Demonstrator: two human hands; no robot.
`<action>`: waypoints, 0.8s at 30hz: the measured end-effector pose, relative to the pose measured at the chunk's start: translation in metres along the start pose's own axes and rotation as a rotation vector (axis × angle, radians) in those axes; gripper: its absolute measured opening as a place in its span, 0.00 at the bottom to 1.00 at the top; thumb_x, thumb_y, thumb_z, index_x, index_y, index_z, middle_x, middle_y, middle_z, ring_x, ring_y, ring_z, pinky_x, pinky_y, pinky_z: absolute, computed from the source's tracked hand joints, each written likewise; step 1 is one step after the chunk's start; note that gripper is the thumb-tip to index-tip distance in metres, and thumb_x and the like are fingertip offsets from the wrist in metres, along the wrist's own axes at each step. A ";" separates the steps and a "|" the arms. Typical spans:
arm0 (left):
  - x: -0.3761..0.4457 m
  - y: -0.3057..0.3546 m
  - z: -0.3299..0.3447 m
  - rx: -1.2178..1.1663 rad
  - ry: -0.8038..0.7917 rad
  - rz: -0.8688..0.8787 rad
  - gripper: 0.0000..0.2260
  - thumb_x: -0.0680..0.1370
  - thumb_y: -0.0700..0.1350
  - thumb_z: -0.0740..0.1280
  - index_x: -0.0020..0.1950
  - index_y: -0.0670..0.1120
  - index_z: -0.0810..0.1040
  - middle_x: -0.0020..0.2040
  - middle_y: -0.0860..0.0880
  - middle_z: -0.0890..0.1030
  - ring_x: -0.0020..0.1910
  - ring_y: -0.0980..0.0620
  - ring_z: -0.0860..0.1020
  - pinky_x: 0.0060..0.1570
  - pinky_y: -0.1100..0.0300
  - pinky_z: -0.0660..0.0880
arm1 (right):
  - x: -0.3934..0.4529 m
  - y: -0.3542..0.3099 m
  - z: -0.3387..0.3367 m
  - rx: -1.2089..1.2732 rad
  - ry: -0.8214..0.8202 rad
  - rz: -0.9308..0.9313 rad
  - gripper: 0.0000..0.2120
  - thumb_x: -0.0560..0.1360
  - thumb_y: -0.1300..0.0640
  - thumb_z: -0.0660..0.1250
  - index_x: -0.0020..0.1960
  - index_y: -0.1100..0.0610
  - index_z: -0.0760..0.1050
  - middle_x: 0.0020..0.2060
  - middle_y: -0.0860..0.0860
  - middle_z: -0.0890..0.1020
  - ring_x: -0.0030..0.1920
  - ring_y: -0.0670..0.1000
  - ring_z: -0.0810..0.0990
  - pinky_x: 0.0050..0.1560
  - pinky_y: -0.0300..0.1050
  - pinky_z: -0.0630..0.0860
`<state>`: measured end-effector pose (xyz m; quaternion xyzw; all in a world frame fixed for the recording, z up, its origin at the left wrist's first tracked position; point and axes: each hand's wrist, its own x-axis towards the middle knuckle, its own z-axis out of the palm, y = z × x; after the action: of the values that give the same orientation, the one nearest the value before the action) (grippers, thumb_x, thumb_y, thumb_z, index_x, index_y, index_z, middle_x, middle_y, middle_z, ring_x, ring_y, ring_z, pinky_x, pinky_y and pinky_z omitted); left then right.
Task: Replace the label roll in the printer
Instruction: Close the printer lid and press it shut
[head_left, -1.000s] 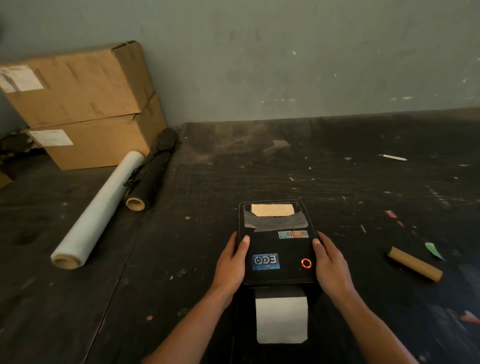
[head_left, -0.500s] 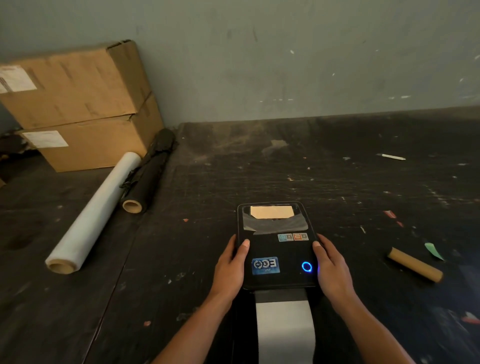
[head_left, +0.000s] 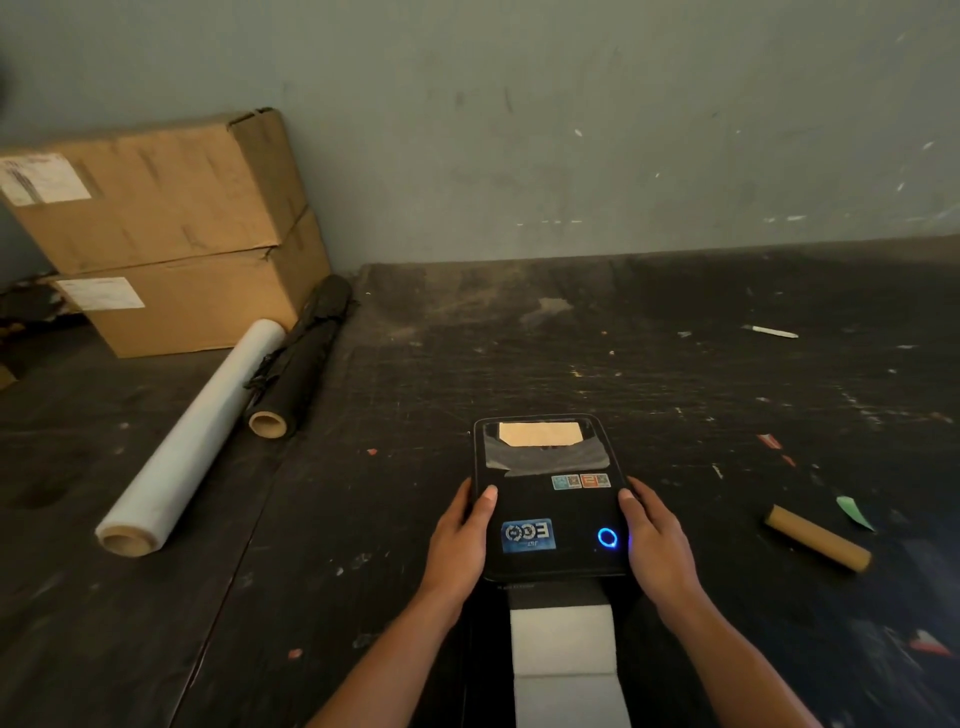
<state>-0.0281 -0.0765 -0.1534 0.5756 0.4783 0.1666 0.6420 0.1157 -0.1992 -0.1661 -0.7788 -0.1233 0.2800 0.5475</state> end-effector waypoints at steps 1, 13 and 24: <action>0.000 0.000 0.000 0.003 -0.002 0.001 0.28 0.78 0.59 0.61 0.77 0.55 0.59 0.75 0.49 0.65 0.73 0.47 0.65 0.68 0.51 0.64 | 0.000 0.000 0.000 -0.001 0.001 0.002 0.22 0.80 0.50 0.55 0.74 0.49 0.59 0.71 0.55 0.67 0.70 0.57 0.67 0.67 0.57 0.67; -0.006 0.005 0.000 0.020 -0.007 0.001 0.27 0.79 0.57 0.59 0.77 0.54 0.58 0.76 0.48 0.63 0.74 0.47 0.62 0.69 0.50 0.63 | 0.001 0.003 0.000 -0.011 0.000 -0.004 0.23 0.80 0.49 0.55 0.73 0.49 0.60 0.72 0.56 0.66 0.70 0.57 0.66 0.68 0.59 0.67; -0.005 0.004 -0.001 0.012 -0.008 0.013 0.27 0.79 0.57 0.60 0.77 0.53 0.59 0.76 0.48 0.64 0.73 0.47 0.64 0.68 0.52 0.64 | 0.001 0.003 0.001 -0.001 0.013 -0.015 0.22 0.80 0.50 0.56 0.73 0.50 0.60 0.72 0.55 0.66 0.71 0.56 0.65 0.69 0.57 0.66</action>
<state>-0.0305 -0.0787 -0.1471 0.5832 0.4729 0.1658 0.6393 0.1160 -0.1990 -0.1694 -0.7799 -0.1258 0.2708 0.5500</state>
